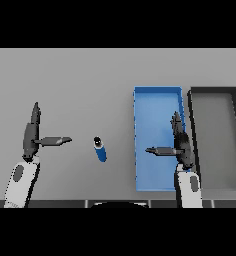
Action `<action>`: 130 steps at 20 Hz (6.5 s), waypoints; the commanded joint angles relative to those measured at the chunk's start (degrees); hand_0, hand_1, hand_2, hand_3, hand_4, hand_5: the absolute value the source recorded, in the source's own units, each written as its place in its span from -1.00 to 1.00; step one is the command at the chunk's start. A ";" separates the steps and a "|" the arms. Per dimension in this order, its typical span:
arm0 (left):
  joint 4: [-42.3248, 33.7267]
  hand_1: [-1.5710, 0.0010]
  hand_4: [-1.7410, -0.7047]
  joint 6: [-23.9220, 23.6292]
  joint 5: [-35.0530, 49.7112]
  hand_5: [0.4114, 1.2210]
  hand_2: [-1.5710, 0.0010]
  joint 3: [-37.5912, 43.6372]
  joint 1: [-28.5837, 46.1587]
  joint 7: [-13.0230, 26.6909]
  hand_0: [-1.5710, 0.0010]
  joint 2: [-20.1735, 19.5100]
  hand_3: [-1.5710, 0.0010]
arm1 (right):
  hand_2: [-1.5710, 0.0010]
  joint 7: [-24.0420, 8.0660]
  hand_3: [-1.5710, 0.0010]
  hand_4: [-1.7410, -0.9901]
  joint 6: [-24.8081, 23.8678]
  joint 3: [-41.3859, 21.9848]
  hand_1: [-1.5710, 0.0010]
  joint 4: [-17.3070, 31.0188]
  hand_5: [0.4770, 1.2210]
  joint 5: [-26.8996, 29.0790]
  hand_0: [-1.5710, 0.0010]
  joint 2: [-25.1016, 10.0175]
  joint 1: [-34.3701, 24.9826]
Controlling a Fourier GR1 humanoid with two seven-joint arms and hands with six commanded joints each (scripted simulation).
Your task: Pick up the blue pipe and place it into the blue bin.
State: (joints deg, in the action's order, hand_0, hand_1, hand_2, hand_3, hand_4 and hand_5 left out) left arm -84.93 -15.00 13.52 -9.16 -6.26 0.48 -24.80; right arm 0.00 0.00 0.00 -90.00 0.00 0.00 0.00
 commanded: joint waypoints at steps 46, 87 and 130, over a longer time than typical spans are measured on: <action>6.32 1.00 0.01 24.46 -10.31 -0.69 0.97 -22.15 -4.13 -6.43 1.00 11.03 0.98 | 1.00 2.04 1.00 0.12 4.53 -5.94 1.00 -8.77 -0.50 -8.63 1.00 -8.21 8.32; -7.97 -1.00 -0.98 25.51 -5.35 1.00 -1.00 -24.07 -7.85 -1.71 -1.00 15.00 -0.83 | 1.00 5.11 1.00 0.33 15.76 -4.40 1.00 -11.89 -0.71 4.50 1.00 -12.42 5.48; -8.01 -1.00 -0.98 29.57 -10.30 1.00 -1.00 -22.08 -7.54 0.47 -1.00 18.17 -0.96 | -0.92 -16.14 -0.91 -0.26 34.86 -25.07 -0.92 -11.36 0.79 20.31 -0.92 -8.90 -32.76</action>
State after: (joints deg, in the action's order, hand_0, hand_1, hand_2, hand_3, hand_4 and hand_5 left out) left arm -92.94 14.65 3.21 -31.23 -13.79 0.85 -6.65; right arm -16.04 34.98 -25.05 -101.35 20.24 -8.90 -32.76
